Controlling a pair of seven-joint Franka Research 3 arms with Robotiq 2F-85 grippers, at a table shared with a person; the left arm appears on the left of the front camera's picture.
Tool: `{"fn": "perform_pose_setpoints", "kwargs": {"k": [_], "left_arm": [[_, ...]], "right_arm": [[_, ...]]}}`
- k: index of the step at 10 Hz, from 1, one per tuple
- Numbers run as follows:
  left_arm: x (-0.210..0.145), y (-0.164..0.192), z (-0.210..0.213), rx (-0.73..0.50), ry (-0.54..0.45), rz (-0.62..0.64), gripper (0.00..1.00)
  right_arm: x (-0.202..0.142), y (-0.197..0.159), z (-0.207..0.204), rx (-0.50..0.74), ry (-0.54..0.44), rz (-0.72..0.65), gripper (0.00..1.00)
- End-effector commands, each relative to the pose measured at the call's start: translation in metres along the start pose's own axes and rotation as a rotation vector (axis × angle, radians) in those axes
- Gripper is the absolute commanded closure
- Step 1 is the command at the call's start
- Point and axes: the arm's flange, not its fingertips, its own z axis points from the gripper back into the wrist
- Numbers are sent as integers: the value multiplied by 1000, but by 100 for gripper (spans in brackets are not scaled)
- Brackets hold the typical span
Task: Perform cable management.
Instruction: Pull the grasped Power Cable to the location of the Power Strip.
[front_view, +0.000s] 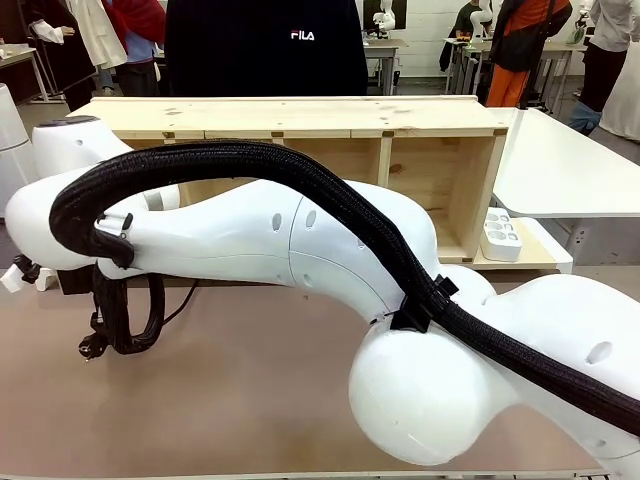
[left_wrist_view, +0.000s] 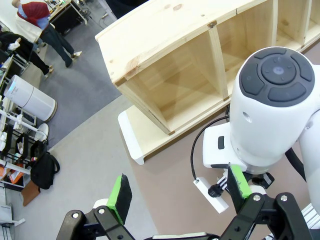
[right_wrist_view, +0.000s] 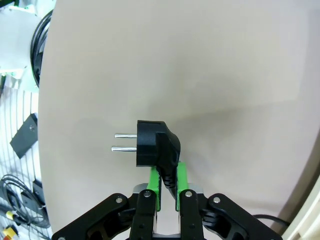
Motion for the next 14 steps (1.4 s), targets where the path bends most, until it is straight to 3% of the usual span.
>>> {"fn": "perform_pose_setpoints", "kwargs": {"k": [1, 9, 12, 14], "left_arm": [[0, 1, 1, 1, -1, 1, 0], [0, 1, 1, 1, -1, 1, 0], [0, 1, 1, 1, -1, 1, 0], [0, 1, 1, 1, -1, 1, 0]], "right_arm": [[-117, 106, -20, 31, -50, -75, 84], [-182, 178, 1, -19, -108, -330, 84], [-204, 197, 10, -73, -175, -570, 84], [-214, 196, 12, -162, -239, -659, 84]]}}
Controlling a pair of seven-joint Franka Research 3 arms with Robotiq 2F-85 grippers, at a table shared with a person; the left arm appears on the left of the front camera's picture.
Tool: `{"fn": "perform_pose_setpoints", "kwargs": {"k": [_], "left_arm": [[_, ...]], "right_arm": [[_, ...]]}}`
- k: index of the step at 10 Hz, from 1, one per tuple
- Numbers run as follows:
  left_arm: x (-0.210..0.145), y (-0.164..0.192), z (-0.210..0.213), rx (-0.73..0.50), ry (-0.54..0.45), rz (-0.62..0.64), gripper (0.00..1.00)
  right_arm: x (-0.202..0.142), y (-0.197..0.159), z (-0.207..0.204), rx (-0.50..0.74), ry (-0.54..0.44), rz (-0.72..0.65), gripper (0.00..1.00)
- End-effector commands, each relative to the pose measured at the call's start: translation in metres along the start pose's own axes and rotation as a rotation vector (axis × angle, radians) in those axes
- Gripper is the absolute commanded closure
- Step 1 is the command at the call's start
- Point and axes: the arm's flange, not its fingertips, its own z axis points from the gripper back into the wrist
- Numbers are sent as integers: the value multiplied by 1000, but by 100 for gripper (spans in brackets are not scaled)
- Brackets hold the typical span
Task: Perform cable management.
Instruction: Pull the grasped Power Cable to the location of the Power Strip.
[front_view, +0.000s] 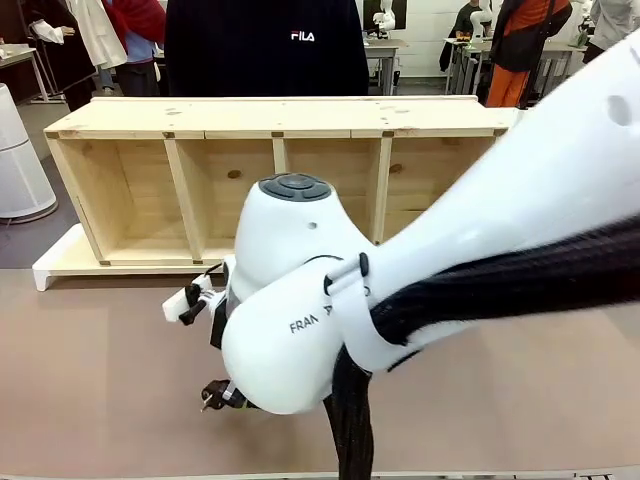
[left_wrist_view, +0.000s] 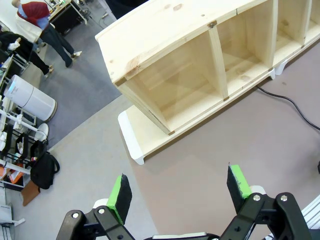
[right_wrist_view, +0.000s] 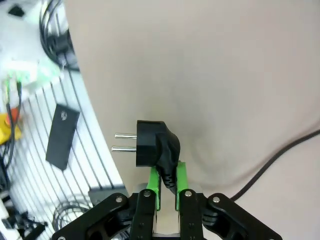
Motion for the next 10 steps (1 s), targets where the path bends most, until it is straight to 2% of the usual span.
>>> {"fn": "perform_pose_setpoints", "kwargs": {"k": [1, 4, 6, 7, 10], "left_arm": [[0, 0, 1, 1, -1, 0, 0], [0, 0, 1, 1, -1, 0, 0], [0, 0, 1, 1, -1, 0, 0], [0, 0, 1, 1, -1, 0, 0], [0, 0, 1, 1, -1, 0, 0]], "right_arm": [[-1, 2, 3, -58, -112, -96, 84], [2, -1, 10, -123, -191, -170, 84], [5, -1, 12, -151, -197, -167, 84], [4, -8, 19, -82, -187, -151, 84], [4, -8, 19, -82, -187, -151, 84]]}}
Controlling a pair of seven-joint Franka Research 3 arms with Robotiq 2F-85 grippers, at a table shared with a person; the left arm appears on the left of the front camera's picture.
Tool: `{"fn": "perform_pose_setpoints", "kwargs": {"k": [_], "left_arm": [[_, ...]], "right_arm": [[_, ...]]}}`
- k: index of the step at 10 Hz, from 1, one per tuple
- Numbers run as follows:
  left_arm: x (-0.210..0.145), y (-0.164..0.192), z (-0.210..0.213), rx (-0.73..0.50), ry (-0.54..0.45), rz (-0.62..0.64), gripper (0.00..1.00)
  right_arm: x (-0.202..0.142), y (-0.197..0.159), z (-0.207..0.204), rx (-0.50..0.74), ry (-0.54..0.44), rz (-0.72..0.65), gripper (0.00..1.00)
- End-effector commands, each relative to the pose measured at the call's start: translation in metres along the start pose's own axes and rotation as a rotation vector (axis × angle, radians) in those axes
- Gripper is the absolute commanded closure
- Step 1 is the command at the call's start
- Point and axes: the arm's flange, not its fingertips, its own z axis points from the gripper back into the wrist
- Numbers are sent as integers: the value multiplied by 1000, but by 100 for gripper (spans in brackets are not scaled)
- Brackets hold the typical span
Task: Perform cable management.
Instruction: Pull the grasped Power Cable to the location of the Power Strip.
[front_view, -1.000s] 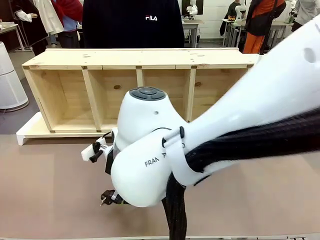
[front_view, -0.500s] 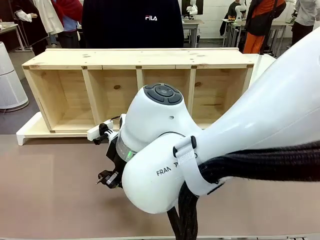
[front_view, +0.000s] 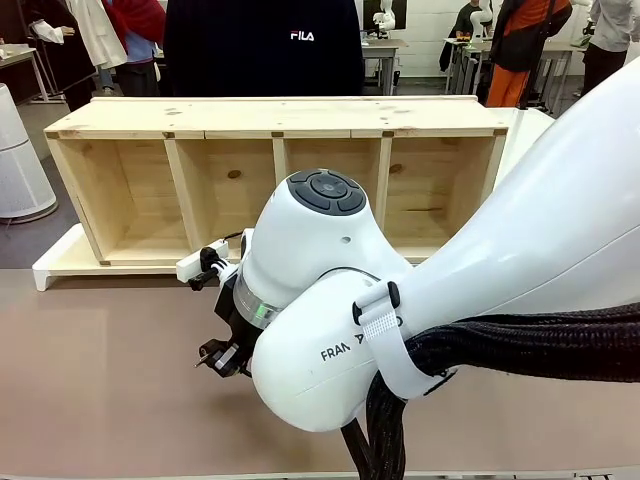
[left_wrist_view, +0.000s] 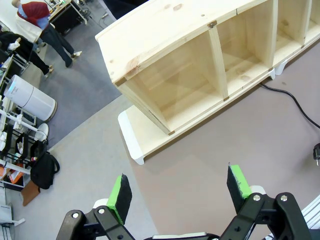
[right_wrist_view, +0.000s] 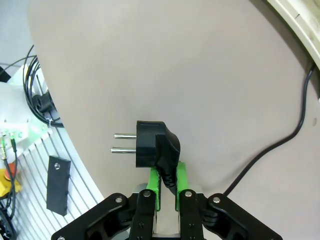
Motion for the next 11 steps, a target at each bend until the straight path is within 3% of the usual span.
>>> {"fn": "perform_pose_setpoints", "kwargs": {"k": [1, 6, 11], "left_arm": [[0, 0, 1, 1, -1, 0, 0], [0, 0, 1, 1, -1, 0, 0], [0, 0, 1, 1, -1, 0, 0]], "right_arm": [[2, 0, 1, 16, 1, -1, 84], [-9, -2, 1, -10, 32, -16, 84], [-78, -64, 53, -105, -7, -318, 84]]}}
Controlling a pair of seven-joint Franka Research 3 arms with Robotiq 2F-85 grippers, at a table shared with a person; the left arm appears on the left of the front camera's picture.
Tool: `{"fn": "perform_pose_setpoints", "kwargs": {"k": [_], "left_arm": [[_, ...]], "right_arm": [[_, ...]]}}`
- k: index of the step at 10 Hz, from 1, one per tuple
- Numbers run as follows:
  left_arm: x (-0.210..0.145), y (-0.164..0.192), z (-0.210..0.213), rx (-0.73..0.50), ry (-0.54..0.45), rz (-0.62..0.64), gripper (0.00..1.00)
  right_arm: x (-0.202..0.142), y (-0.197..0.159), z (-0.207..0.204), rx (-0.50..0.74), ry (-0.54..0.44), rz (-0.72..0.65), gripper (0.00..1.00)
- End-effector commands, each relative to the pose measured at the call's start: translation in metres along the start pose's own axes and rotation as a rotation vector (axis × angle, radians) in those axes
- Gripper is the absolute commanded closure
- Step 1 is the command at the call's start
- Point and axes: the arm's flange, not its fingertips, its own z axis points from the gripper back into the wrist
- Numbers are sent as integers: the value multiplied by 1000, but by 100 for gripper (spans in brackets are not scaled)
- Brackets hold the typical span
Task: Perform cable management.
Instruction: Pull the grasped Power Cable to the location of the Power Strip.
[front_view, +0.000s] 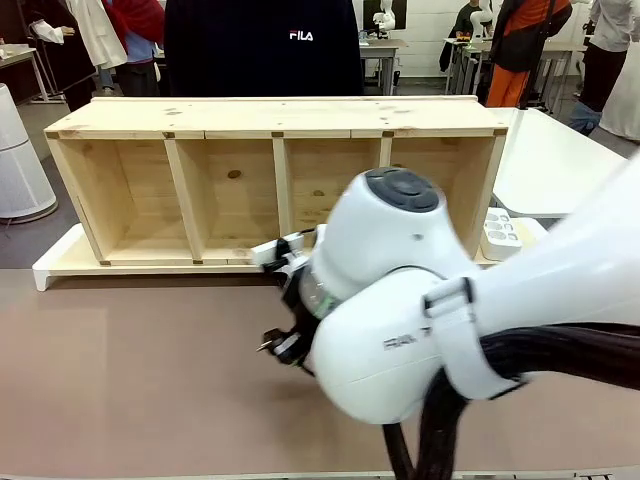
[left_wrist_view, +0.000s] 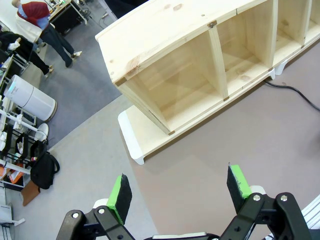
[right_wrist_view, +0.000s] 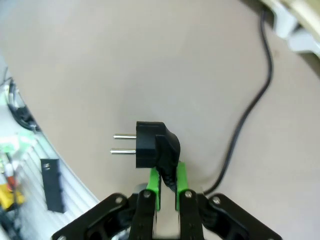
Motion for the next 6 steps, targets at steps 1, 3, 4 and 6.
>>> {"fn": "perform_pose_setpoints", "kwargs": {"k": [1, 3, 4, 6], "left_arm": [[0, 0, 1, 1, -1, 0, 0], [0, 0, 1, 1, -1, 0, 0], [0, 0, 1, 1, -1, 0, 0], [0, 0, 1, 1, -1, 0, 0]], "right_arm": [[-25, -30, 31, -57, -36, -120, 84], [-43, -62, 54, -105, -64, -227, 84], [-50, -75, 66, -125, -86, -281, 84], [-69, -99, 84, -156, -111, -387, 84]]}}
